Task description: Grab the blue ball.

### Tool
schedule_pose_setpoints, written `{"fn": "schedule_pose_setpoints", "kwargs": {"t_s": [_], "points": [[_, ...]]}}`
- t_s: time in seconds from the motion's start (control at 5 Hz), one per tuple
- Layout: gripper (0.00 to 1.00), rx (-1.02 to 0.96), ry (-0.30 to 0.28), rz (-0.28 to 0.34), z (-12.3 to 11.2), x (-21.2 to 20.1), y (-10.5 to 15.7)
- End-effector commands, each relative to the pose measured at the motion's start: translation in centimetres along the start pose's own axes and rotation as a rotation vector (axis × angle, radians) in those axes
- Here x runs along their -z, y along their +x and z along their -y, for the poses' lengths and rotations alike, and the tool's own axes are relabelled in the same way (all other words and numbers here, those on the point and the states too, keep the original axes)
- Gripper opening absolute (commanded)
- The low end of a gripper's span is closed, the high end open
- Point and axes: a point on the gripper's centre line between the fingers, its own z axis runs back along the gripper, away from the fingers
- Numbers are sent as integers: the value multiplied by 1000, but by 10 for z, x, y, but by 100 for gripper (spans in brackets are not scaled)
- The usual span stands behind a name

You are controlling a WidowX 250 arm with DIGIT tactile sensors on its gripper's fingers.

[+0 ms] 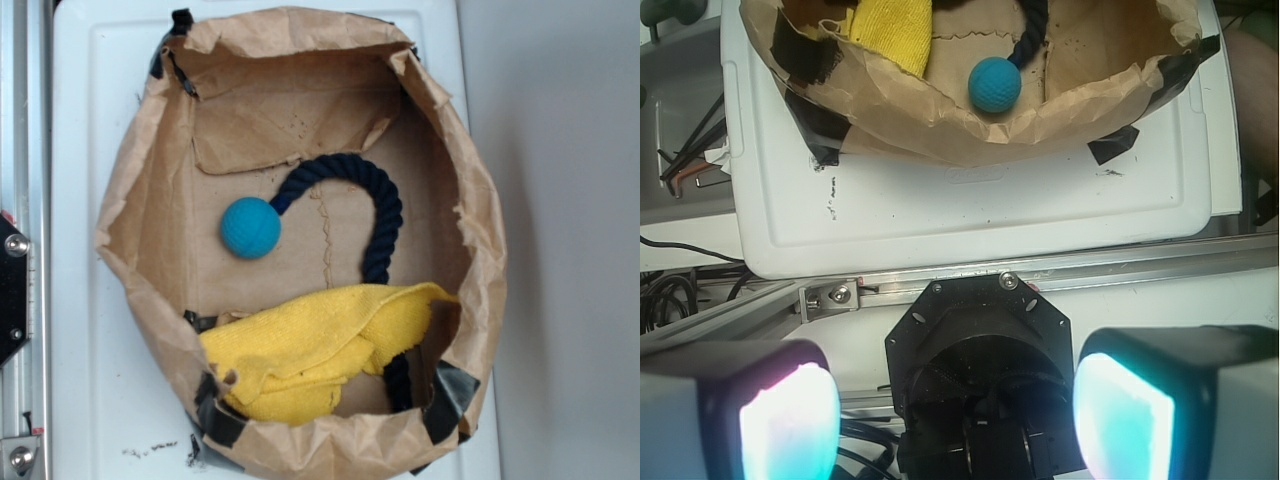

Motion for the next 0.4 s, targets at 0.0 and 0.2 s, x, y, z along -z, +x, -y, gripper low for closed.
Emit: {"fn": "schedule_pose_setpoints", "kwargs": {"t_s": [0.0,0.2], "points": [[100,0,0,0,0,0,0],[100,-55,-40,106,6,11,49]]}}
